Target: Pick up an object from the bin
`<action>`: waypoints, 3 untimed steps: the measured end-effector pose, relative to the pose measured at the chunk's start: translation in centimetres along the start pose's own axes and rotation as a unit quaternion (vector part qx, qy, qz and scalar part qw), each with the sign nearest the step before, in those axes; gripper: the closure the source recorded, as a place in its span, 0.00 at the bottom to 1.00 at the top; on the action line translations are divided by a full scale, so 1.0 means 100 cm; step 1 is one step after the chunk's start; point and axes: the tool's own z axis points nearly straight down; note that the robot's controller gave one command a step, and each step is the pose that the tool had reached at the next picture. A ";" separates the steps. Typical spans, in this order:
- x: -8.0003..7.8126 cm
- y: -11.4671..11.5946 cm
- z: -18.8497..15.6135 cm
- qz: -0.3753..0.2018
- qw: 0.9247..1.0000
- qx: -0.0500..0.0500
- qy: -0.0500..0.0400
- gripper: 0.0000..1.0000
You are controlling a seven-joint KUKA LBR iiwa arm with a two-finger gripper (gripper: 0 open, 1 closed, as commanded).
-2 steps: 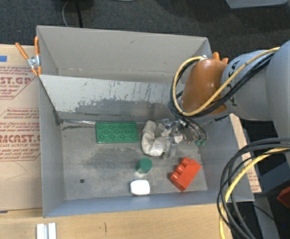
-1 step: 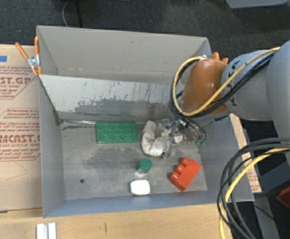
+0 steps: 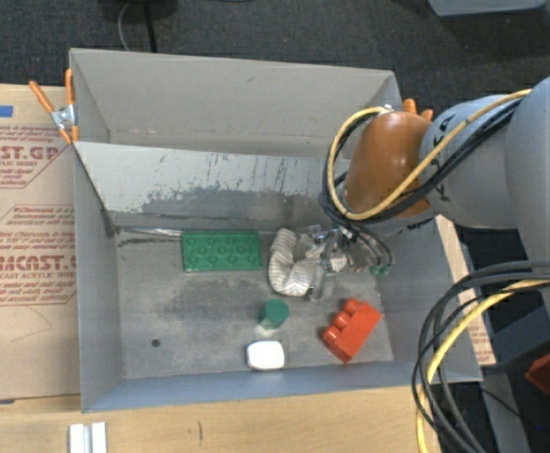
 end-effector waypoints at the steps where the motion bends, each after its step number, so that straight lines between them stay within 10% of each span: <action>1: 0.000 0.000 0.000 0.000 1.000 0.000 0.000 1.00; 3: 0.000 0.000 0.000 0.000 1.000 0.000 0.000 1.00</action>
Offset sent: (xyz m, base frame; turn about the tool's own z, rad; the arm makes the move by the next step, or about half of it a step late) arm 0.0000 0.0000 0.0000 0.0000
